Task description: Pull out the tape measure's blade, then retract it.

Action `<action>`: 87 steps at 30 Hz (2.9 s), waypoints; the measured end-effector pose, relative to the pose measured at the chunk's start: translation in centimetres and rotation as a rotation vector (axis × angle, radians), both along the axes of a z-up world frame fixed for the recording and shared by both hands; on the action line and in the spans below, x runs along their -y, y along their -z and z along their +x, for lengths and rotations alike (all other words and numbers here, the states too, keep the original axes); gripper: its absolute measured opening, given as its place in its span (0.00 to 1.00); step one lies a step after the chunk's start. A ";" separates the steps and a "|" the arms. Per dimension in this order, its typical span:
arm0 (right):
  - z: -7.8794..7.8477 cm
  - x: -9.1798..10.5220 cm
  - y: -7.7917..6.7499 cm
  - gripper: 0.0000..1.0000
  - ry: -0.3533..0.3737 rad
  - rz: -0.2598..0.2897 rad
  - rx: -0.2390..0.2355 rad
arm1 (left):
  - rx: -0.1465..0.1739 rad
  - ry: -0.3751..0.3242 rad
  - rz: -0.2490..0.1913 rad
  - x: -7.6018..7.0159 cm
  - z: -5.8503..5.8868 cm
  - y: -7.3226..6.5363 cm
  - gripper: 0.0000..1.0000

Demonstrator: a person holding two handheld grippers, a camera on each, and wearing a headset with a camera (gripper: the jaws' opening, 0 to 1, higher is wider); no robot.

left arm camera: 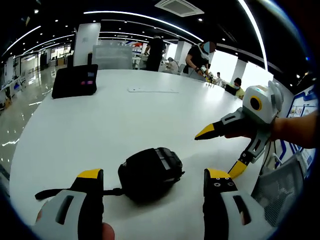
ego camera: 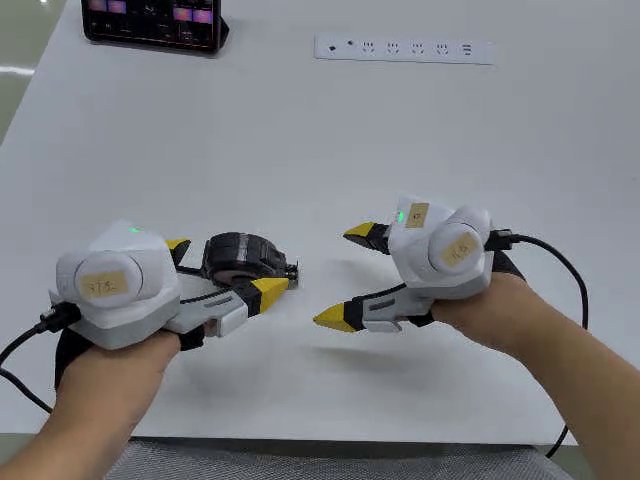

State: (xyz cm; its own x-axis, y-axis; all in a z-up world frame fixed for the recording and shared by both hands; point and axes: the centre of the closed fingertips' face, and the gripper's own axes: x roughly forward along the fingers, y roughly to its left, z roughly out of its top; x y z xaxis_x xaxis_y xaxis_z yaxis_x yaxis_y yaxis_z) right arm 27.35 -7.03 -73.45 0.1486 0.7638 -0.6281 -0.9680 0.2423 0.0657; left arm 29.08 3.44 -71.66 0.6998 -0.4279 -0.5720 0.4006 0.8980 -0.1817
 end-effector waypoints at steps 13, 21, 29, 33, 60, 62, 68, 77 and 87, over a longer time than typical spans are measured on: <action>-0.9 1.7 -1.2 0.72 0.024 0.018 0.028 | 0.008 0.080 0.020 -0.6 -1.4 -0.8 0.85; -1.1 3.6 -1.3 0.77 0.063 -0.001 0.019 | 0.012 0.128 0.041 -1.5 -2.1 -1.2 0.88; -1.3 5.2 -1.9 0.77 0.101 0.008 0.001 | 0.017 0.188 0.060 -1.8 -2.5 -1.5 0.89; -1.4 5.7 -2.0 0.73 0.114 0.010 0.002 | 0.018 0.212 0.076 -2.0 -2.6 -1.6 0.88; -2.6 9.2 -2.6 0.83 0.181 0.011 0.001 | 0.029 0.354 0.130 -2.7 -4.2 -2.2 0.93; -2.7 9.4 -2.6 0.84 0.186 0.011 0.001 | 0.030 0.356 0.128 -2.8 -4.2 -2.3 0.93; -2.8 9.9 -2.6 0.87 0.199 0.011 0.002 | 0.032 0.371 0.123 -2.7 -4.5 -2.4 0.94; -2.8 11.0 -3.2 0.89 0.228 0.031 0.005 | 0.030 0.398 0.120 -2.9 -5.2 -2.4 0.95; -3.1 12.0 -3.5 0.91 0.257 0.057 0.004 | 0.035 0.414 0.111 -2.9 -5.5 -2.4 0.96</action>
